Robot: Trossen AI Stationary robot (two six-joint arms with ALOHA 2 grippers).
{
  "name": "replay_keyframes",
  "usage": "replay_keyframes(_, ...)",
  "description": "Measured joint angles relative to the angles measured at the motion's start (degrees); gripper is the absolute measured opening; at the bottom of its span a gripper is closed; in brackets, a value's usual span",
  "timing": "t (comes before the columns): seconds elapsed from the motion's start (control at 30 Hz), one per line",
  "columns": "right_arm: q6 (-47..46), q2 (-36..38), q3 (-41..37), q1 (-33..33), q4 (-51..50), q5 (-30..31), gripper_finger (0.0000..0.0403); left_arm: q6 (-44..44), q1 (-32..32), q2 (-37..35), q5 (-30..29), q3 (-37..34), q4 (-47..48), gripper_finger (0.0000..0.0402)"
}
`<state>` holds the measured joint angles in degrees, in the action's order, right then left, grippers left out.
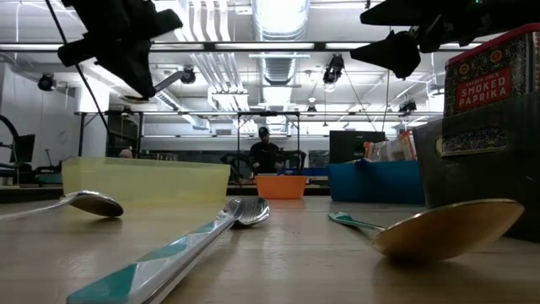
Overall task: Pick & Place Food Item
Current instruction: Put the purple spoon into the yellow bin
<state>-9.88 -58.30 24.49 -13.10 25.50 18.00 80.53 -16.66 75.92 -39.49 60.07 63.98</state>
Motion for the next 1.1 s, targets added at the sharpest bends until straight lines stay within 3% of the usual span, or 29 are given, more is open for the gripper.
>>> replay_keyframes(0.3, 0.0, 0.0, 0.0, 0.0, 0.0, 0.0, 0.0381, -13.4, 16.0, -0.3, 3.6, -3.1, 2.2, 0.0007)
replay_keyframes(0.7, 0.0, 0.0, 0.0, 0.0, 0.0, 0.0, 0.0381, -31.7, 37.8, -0.3, 18.2, -16.7, -16.3, 0.0006)
replay_keyframes(0.87, 0.0, 0.0, 0.0, 0.0, 0.0, 0.0, 0.0381, -33.9, 41.7, -0.3, 22.3, -21.0, -21.7, 0.0006)
replay_keyframes(1.1, 0.0, 0.0, 0.0, 0.0, 0.0, 0.0, 0.0381, -33.9, 42.0, -0.3, 23.1, -22.0, -22.5, 0.0006)
